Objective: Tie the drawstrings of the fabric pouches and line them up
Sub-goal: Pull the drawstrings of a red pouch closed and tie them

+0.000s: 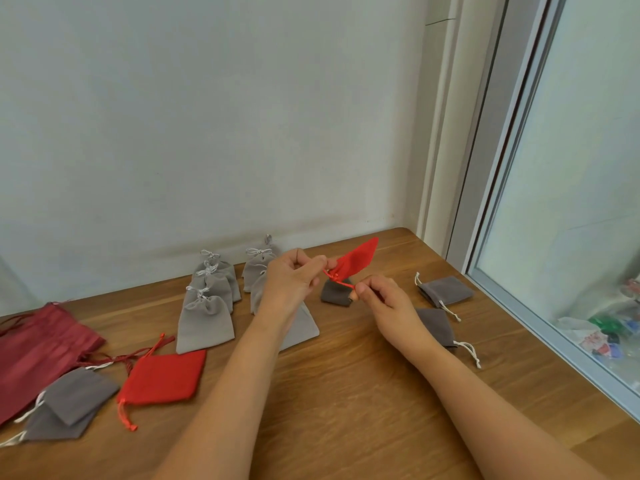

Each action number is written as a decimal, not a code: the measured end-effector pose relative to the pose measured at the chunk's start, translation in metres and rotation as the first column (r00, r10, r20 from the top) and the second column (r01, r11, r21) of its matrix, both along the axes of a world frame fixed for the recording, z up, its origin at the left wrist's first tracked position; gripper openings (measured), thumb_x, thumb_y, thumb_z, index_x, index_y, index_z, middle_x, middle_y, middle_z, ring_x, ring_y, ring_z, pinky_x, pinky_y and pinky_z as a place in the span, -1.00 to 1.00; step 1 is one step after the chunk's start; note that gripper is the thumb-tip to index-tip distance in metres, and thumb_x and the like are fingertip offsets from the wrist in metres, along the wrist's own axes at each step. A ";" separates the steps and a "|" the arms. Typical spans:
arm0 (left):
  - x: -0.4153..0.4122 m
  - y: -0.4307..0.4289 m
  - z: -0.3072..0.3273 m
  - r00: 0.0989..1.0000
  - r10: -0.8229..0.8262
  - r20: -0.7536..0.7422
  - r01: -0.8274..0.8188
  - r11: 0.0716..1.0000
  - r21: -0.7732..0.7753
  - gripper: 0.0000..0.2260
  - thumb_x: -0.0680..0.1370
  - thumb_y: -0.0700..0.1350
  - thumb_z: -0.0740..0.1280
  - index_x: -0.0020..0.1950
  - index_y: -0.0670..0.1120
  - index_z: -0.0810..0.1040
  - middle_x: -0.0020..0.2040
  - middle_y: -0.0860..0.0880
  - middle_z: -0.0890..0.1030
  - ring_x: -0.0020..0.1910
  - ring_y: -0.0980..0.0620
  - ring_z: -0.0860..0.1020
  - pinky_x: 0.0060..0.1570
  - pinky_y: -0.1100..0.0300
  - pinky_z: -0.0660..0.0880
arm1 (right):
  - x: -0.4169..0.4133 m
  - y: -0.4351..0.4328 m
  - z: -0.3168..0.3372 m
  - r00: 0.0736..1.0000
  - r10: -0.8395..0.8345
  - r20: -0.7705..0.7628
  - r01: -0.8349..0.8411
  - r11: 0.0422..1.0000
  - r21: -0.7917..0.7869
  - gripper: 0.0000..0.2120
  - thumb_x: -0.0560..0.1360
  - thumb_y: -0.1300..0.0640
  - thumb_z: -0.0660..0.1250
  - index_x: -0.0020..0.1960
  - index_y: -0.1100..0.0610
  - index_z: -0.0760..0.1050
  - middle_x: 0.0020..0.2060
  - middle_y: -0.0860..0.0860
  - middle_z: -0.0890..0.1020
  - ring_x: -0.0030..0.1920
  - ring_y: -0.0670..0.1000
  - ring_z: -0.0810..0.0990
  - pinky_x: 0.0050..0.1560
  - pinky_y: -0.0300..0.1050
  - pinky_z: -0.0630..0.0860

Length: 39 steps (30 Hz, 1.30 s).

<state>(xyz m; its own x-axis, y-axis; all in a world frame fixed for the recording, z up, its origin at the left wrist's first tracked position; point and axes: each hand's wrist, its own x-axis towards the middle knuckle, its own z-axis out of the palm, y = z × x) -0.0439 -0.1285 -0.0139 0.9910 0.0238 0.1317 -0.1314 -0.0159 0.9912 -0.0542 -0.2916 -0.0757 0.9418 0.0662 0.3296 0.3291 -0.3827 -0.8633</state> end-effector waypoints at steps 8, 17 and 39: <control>0.007 0.006 -0.008 0.983 0.072 -0.169 -0.030 0.970 0.241 -0.72 0.50 -0.04 0.44 -0.36 -0.10 0.49 -0.47 0.00 0.53 -0.53 0.15 0.41 -0.46 0.30 0.37 | 0.000 -0.010 0.014 0.965 0.233 -0.116 -0.101 0.745 0.660 -0.68 0.54 0.29 0.22 -0.39 0.18 0.40 -0.28 0.00 0.54 -0.23 -0.06 0.46 -0.15 -0.25 0.47; 0.006 0.002 -0.002 0.951 -0.162 -0.264 0.134 0.983 -0.122 -0.75 0.53 0.01 0.37 -0.13 -0.19 0.59 -0.36 0.01 0.57 -0.44 0.13 0.39 -0.48 0.33 0.31 | 0.006 -0.011 0.016 0.908 0.377 -0.184 -0.017 0.471 0.882 -0.73 0.54 0.27 0.19 -0.34 0.17 0.33 -0.08 0.29 0.65 -0.15 0.07 0.67 -0.11 -0.09 0.61; 0.003 -0.006 -0.002 0.893 -0.293 -0.342 0.110 0.878 -0.465 -0.89 0.60 -0.21 0.25 -0.09 -0.13 0.55 -0.14 -0.11 0.70 -0.43 0.16 0.56 -0.51 0.40 0.42 | 0.003 -0.011 0.012 0.911 0.386 -0.147 -0.112 0.573 0.812 -0.81 0.53 0.08 0.23 -0.09 0.20 0.52 -0.13 0.11 0.65 -0.14 -0.01 0.62 -0.14 -0.17 0.58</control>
<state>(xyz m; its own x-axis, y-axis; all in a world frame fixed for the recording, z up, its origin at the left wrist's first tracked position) -0.0406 -0.1348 -0.0162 0.9449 -0.2194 -0.2430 0.3142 0.3990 0.8615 -0.0511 -0.3029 -0.0635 0.9814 0.1632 0.1011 -0.0012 0.5317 -0.8469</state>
